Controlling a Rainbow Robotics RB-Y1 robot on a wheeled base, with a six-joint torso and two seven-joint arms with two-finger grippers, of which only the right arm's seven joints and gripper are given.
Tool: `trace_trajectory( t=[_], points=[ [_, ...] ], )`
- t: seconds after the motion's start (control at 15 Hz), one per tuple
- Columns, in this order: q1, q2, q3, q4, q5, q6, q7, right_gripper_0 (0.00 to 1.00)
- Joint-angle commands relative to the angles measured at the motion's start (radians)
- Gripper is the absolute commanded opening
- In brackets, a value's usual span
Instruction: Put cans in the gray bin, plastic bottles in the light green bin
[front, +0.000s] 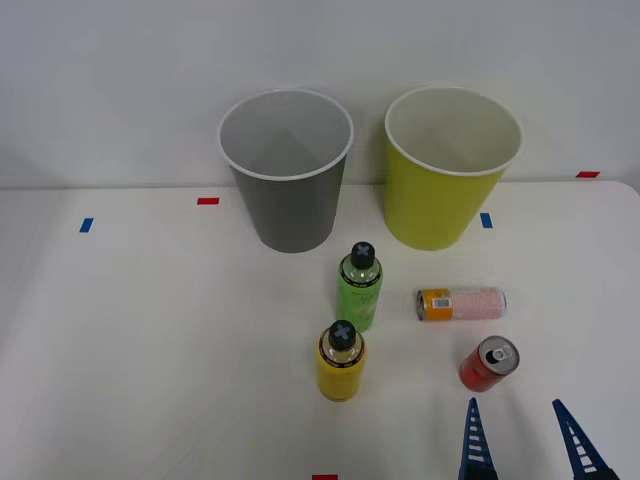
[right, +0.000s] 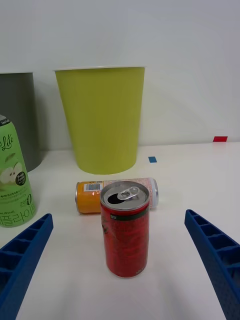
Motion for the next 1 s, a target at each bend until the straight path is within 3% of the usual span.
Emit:
trace_trajectory(
  t=[0.07, 1.0],
  points=[
    [0.0, 0.0, 0.0, 0.0, 0.0, 0.0, 0.0, 0.91],
    [0.0, 0.0, 0.0, 0.0, 0.0, 0.0, 0.0, 0.91]
  ],
)
